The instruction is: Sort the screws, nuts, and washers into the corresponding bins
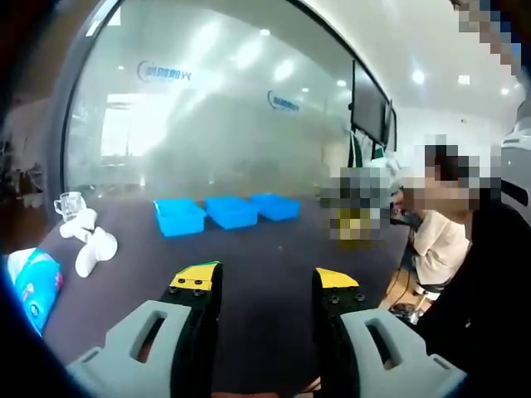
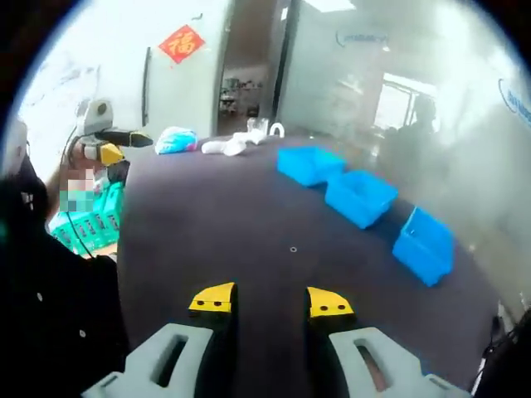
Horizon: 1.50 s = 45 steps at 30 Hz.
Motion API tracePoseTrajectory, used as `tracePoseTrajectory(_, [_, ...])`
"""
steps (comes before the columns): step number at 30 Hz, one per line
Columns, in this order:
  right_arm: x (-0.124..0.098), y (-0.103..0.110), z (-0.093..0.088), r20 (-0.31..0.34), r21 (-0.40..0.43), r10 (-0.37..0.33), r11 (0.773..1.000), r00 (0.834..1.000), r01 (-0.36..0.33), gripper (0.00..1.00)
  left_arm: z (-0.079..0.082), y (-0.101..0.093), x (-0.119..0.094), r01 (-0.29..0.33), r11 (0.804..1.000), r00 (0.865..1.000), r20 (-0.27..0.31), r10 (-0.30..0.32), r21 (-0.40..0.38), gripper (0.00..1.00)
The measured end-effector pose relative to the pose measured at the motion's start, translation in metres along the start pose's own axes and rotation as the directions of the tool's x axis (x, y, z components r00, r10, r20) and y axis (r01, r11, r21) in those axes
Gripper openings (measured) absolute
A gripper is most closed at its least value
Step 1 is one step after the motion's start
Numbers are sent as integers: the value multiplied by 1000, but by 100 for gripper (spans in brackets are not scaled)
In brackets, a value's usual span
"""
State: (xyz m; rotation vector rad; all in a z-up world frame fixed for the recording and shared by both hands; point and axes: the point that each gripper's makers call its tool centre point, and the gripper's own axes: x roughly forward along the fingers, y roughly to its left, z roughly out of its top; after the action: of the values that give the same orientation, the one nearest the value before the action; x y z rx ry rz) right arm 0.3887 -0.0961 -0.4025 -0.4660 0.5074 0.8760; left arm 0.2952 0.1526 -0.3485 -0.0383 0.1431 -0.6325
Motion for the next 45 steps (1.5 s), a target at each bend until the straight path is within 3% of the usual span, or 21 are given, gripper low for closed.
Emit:
tracePoseTrajectory(7, [26,-6,5,-92,-42,48,998,995,-52,25,-1,4,-4,-11,1000,1000,3,11,-8,43])
tracePoseTrajectory(8, [31,-4,6,-107,-62,76,995,991,-83,24,-1,4,-4,-13,1000,1000,4,13,-9,43])
tracePoseTrajectory(23, [99,-14,6,-257,-96,119,984,959,-148,17,-2,7,-10,-28,999,1000,9,28,-16,43])
tracePoseTrajectory(30, [113,-18,5,-286,-108,134,979,949,-171,14,-2,8,-11,-31,999,999,15,32,-21,43])
tracePoseTrajectory(40, [118,-24,0,-293,0,182,982,939,-190,8,-4,11,-12,-36,999,999,13,37,-29,43])
tracePoseTrajectory(42, [118,-28,-1,-298,-19,159,985,941,-173,2,-4,10,-12,-36,999,999,15,36,-28,43])
tracePoseTrajectory(45, [118,-26,0,-300,-46,147,985,943,-168,2,-3,10,-12,-35,999,999,16,36,-27,43])
